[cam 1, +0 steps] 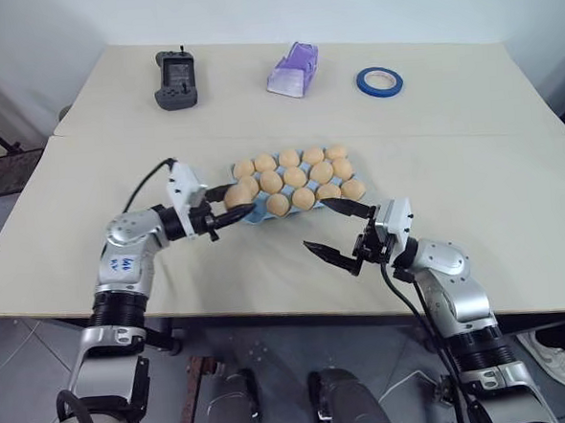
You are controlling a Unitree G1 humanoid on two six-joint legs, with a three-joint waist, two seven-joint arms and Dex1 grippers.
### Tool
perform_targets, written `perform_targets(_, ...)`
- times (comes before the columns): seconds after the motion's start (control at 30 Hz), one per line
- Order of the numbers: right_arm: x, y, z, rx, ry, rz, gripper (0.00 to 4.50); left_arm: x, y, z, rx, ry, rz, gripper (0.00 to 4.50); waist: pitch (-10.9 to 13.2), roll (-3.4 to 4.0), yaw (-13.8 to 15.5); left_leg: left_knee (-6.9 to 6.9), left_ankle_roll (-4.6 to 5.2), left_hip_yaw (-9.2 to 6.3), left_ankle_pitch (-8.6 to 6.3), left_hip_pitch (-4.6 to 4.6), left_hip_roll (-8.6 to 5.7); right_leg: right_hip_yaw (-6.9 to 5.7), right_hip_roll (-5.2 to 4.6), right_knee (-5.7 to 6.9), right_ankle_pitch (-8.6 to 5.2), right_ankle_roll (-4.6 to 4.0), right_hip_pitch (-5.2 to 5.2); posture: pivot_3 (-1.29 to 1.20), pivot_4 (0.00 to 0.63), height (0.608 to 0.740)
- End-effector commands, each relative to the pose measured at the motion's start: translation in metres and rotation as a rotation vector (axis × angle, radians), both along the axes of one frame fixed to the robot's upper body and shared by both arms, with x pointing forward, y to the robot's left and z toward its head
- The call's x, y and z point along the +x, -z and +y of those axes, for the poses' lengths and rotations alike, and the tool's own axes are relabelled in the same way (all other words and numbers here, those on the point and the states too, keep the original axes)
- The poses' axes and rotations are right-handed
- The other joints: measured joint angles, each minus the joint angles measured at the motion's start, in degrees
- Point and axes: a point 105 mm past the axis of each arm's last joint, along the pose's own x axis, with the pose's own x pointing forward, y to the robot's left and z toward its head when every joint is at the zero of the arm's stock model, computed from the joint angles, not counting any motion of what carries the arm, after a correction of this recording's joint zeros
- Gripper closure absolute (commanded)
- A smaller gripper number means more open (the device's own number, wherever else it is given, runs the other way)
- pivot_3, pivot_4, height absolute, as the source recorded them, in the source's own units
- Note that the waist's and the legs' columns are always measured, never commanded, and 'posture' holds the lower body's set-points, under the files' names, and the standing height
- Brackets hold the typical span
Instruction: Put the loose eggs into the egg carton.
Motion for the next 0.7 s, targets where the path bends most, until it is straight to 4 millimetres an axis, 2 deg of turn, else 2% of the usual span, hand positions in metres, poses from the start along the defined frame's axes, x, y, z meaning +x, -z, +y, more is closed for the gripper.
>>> perform_targets(0.03,-0.003,-0.011,-0.003,0.028,0.02,-0.051,0.0,0.001,-0.008,-0.005,0.001,0.025,-0.031,1.89,0.0,0.0,-0.1,0.0,0.01,0.0,0.0,0.0,0.0,0.01,0.0,0.0,0.0,0.0,-0.01,0.0,0.15,0.74)
perform_targets(0.1,-0.004,-0.012,-0.002,0.03,0.021,-0.052,0.0,0.006,-0.005,-0.004,0.008,-0.008,-0.031,1.41,0.0,0.0,-0.1,0.0,0.01,0.0,0.0,0.0,0.0,0.0,0.01,0.0,0.0,0.0,-0.01,0.0,0.15,0.74)
perform_targets(0.23,-0.006,-0.012,-0.004,0.031,0.023,-0.053,0.0,0.015,-0.014,0.006,-0.052,-0.086,-0.066,0.05,0.0,0.0,-0.1,0.02,0.02,-0.02,0.01,0.0,0.01,0.0,0.02,0.02,0.0,0.0,-0.01,0.0,0.15,0.74)
perform_targets(0.33,-0.008,-0.011,-0.004,0.031,0.024,-0.048,0.0,0.011,-0.017,0.013,-0.044,-0.103,-0.104,0.02,0.0,0.0,-0.1,0.02,0.02,-0.02,0.01,0.0,0.01,-0.01,0.01,0.02,0.0,0.0,0.0,0.0,0.15,0.74)
perform_targets(0.43,-0.011,-0.009,-0.006,0.023,0.02,-0.04,0.0,-0.003,-0.02,0.024,-0.037,-0.092,-0.14,0.02,0.0,0.0,-0.2,0.01,0.01,-0.01,0.01,0.0,0.01,0.0,0.02,0.01,0.0,0.0,0.0,0.0,0.15,0.74)
perform_targets(0.57,-0.013,-0.005,-0.016,-0.012,0.024,-0.026,0.0,-0.028,-0.016,0.051,0.02,-0.088,-0.151,0.02,0.0,0.0,-0.4,-0.03,-0.01,-0.01,0.01,0.0,0.08,-0.01,0.05,0.01,-0.01,-0.01,-0.01,0.0,0.15,0.74)
perform_targets(0.7,-0.011,-0.002,-0.031,-0.051,0.04,-0.018,0.0,-0.054,-0.005,0.081,0.071,-0.116,-0.07,0.02,0.0,0.01,-0.4,-0.05,-0.04,-0.03,-0.02,0.02,0.07,-0.02,-0.02,0.02,-0.02,-0.03,0.0,0.0,0.15,0.74)
